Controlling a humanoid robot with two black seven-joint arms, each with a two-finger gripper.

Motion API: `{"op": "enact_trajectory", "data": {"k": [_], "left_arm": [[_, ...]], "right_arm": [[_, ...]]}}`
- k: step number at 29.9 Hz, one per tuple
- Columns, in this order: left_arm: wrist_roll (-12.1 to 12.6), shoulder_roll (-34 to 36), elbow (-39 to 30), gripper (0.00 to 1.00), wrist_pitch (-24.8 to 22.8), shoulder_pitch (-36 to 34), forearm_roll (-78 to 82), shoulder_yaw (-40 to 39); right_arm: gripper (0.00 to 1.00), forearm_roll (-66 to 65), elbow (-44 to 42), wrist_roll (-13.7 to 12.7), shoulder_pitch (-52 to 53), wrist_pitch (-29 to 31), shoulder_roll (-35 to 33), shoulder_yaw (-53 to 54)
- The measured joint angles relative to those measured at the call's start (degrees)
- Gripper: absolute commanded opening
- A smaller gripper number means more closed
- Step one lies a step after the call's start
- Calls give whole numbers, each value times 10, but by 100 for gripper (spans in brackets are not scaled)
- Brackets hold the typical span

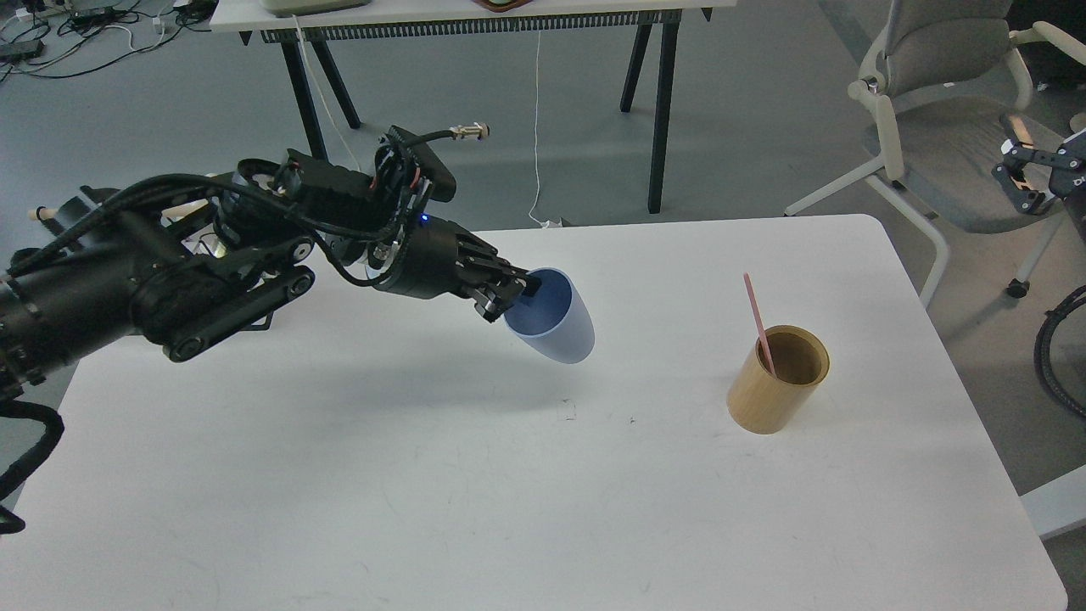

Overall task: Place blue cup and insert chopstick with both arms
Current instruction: 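Lift the blue cup with the left gripper and set it down mid-table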

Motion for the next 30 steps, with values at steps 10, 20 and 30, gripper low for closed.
{"op": "enact_trajectory", "data": {"k": [10,20,30], "left_arm": [[0,-163,113,0,0,-78,37,134],[0,-211,185,0,0,-83,47,187],[0,-211,199,2,0,-78,46,190]], "right_arm": [[99,3,-16,0,-10,0,-4,0],[99,4,-20,0,-18,0,-5,0],[99,4,-23,0,-22,0,-1,-1]]}}
